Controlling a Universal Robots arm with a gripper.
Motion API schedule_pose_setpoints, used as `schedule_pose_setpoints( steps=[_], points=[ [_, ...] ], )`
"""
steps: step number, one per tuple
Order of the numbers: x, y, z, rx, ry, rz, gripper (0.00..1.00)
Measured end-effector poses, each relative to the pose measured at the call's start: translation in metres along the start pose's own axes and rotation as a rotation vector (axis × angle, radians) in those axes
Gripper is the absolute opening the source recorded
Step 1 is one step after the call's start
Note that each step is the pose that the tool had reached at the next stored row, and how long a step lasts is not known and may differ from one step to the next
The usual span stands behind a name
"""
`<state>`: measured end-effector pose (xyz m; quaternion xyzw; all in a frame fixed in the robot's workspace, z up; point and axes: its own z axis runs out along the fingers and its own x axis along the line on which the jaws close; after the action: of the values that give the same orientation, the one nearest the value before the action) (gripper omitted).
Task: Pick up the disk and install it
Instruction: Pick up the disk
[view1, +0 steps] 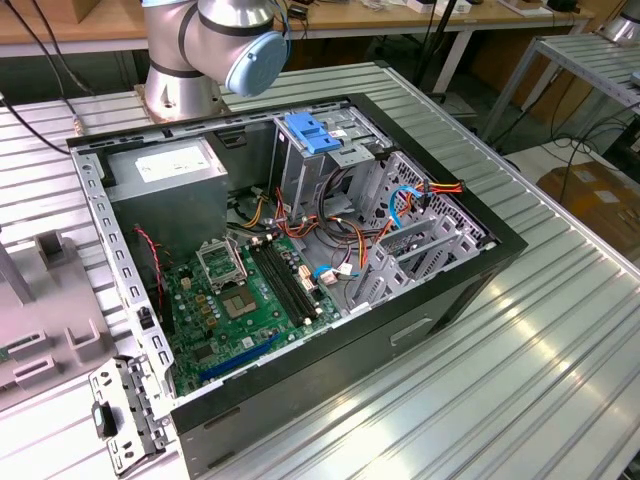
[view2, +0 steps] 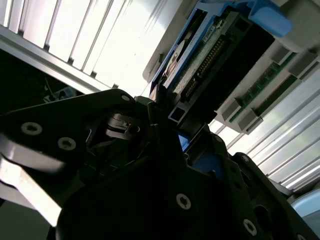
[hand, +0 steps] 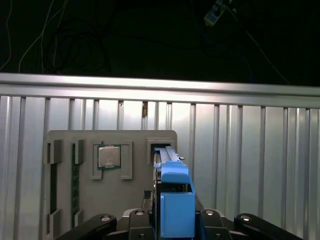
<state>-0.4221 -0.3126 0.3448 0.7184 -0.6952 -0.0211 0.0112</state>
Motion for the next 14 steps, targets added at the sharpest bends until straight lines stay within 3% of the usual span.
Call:
schedule_pose_setpoints(
  steps=[14],
  points=[
    [-0.0002, 0.0006, -0.0125, 0.0003, -0.0039, 0.000, 0.37]
  ],
)
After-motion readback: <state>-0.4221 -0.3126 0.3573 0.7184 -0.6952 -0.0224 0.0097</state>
